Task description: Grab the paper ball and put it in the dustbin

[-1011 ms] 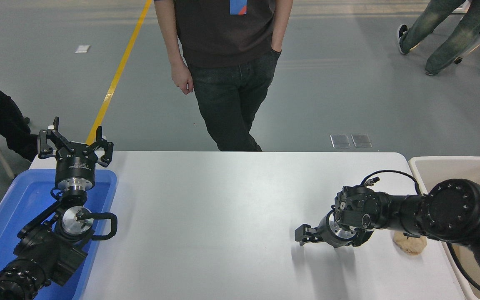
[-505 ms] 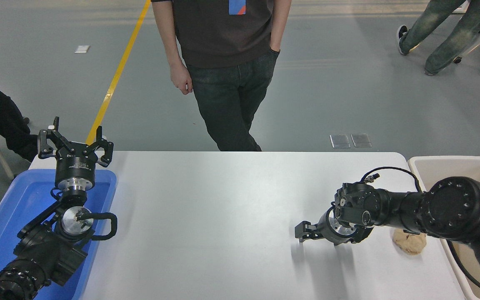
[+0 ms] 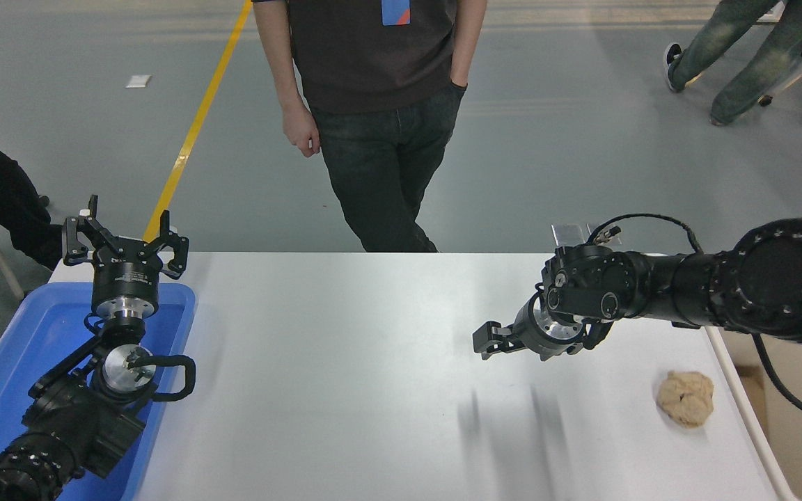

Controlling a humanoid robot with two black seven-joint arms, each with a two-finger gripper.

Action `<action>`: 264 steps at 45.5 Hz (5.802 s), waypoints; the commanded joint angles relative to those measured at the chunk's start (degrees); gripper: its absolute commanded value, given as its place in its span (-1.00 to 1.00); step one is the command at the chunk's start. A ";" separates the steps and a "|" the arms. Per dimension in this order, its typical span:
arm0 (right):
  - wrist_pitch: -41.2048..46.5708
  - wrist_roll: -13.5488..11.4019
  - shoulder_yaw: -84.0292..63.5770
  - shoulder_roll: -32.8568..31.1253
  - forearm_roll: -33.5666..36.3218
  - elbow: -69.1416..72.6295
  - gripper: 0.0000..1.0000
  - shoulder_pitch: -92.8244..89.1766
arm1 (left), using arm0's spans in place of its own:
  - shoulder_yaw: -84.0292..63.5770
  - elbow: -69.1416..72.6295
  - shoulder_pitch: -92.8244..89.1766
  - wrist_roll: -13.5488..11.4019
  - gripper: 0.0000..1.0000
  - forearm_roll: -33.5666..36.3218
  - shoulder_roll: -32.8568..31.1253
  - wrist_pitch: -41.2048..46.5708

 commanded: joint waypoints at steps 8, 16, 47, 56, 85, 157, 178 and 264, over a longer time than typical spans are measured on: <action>8.58 -0.01 -4.80 -18.77 0.08 22.34 1.00 28.18 | 0.00 0.03 -0.01 0.01 0.98 -0.08 0.00 0.00; 9.29 -0.01 -10.24 -20.10 0.17 27.70 1.00 34.68 | 0.00 0.03 -0.01 0.01 0.98 -0.08 0.00 0.00; 8.85 0.08 -22.73 -20.80 -4.40 33.77 1.00 43.40 | 0.00 -0.06 -0.01 0.01 0.98 0.01 0.09 0.00; 7.10 0.08 -24.22 -24.58 -12.75 30.88 1.00 38.04 | 0.00 -0.06 -0.01 0.01 0.98 0.01 0.00 0.00; -12.68 0.25 -16.15 -35.22 -25.76 14.89 1.00 4.21 | 0.00 0.03 -0.01 -0.08 0.98 -0.08 0.09 0.00; -19.36 0.43 10.23 -17.99 -24.09 -12.46 -0.19 -35.97 | -0.09 0.03 -0.01 -0.08 0.98 -0.08 0.00 0.00; -16.73 0.25 3.21 -29.32 -22.78 7.03 -1.00 -16.13 | 0.00 -0.06 -0.01 0.01 0.98 0.01 0.00 0.00; -13.19 0.52 -23.09 -41.46 -28.93 -2.60 -1.00 8.79 | 0.00 -0.06 -0.01 0.01 0.98 0.01 0.18 0.00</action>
